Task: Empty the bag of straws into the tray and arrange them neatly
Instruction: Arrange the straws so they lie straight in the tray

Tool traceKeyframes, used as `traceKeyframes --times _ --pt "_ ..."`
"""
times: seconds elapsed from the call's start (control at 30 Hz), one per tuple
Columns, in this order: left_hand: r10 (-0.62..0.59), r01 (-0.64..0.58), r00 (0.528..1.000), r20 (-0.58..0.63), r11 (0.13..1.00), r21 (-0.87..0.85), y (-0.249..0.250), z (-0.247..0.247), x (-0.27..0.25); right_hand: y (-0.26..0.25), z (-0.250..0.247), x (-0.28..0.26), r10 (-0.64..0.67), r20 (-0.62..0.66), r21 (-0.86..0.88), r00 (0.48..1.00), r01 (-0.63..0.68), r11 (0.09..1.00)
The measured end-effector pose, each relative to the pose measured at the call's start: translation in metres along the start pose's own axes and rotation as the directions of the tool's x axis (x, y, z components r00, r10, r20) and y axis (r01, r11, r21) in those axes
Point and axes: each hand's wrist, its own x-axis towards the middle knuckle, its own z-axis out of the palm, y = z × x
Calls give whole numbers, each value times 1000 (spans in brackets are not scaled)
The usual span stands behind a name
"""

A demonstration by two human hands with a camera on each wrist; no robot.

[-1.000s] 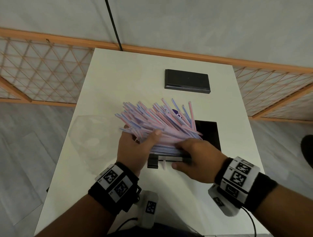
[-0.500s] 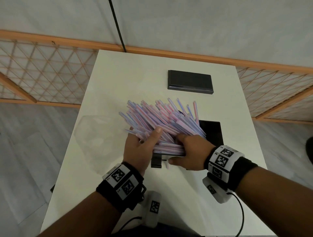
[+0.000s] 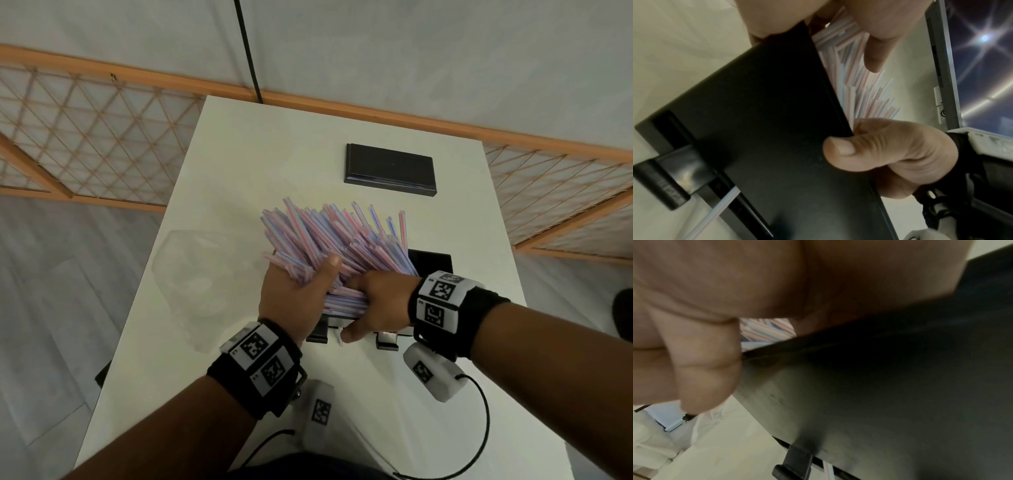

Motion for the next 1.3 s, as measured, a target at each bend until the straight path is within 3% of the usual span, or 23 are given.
traceKeyframes --times 0.33,0.53,0.6,0.97,1.2,1.3 --pt "-80 80 995 -56 997 -5 -7 0 2 0 5 7 45 26 27 999 -46 999" --pt "-82 83 995 -64 996 11 -7 0 3 -1 11 11 87 -87 -151 992 -99 983" --pt "-75 76 995 -61 997 17 -7 0 3 2 12 11 97 -98 -132 990 -110 985" --pt "-30 30 998 -51 1000 6 -5 0 2 -10 -2 11 65 50 61 997 -68 996" --pt "1 -1 1000 -19 1000 -5 -4 -1 5 -11 -5 9 -52 27 66 998 50 997" --pt "-2 1 999 -34 1000 -3 -4 -1 7 -13 -3 9 -115 -54 59 992 119 991"
